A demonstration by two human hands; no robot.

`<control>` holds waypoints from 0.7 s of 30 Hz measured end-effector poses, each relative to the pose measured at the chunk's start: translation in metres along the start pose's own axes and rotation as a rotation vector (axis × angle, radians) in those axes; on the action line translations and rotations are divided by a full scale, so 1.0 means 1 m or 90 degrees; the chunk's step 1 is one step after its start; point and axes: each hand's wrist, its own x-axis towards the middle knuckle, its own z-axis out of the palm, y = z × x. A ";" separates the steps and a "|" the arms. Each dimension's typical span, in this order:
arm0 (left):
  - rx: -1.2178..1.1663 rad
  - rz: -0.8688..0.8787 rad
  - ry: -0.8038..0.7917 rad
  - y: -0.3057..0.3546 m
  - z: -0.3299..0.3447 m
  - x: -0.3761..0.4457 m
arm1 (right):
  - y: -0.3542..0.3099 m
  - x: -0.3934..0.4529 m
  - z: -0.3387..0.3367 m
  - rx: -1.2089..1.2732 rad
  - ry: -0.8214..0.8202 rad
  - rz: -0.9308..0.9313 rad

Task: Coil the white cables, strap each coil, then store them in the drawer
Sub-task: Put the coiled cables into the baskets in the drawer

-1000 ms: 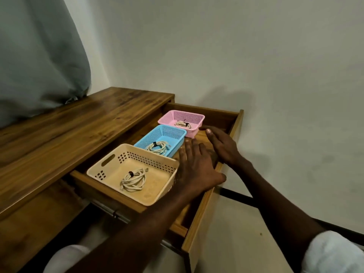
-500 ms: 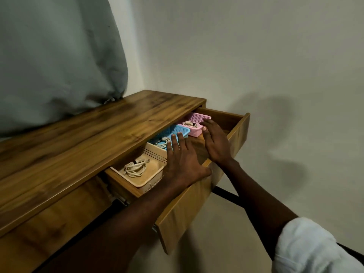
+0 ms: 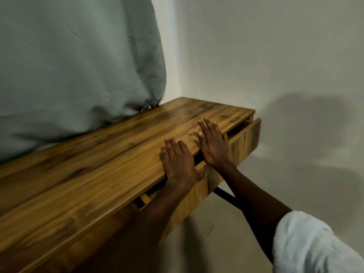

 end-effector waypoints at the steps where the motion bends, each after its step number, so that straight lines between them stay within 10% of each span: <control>1: -0.005 -0.016 -0.005 -0.004 0.005 0.002 | 0.000 0.004 0.009 -0.013 -0.010 -0.003; 7: 0.002 0.010 0.094 -0.022 0.021 0.013 | 0.008 0.009 0.024 0.056 -0.008 -0.026; 13: -0.020 0.017 0.096 -0.021 0.018 0.012 | 0.039 0.003 -0.005 -0.020 -0.249 -0.250; 21: 0.019 0.031 0.123 -0.023 0.021 0.013 | 0.041 0.002 0.002 0.036 -0.194 -0.227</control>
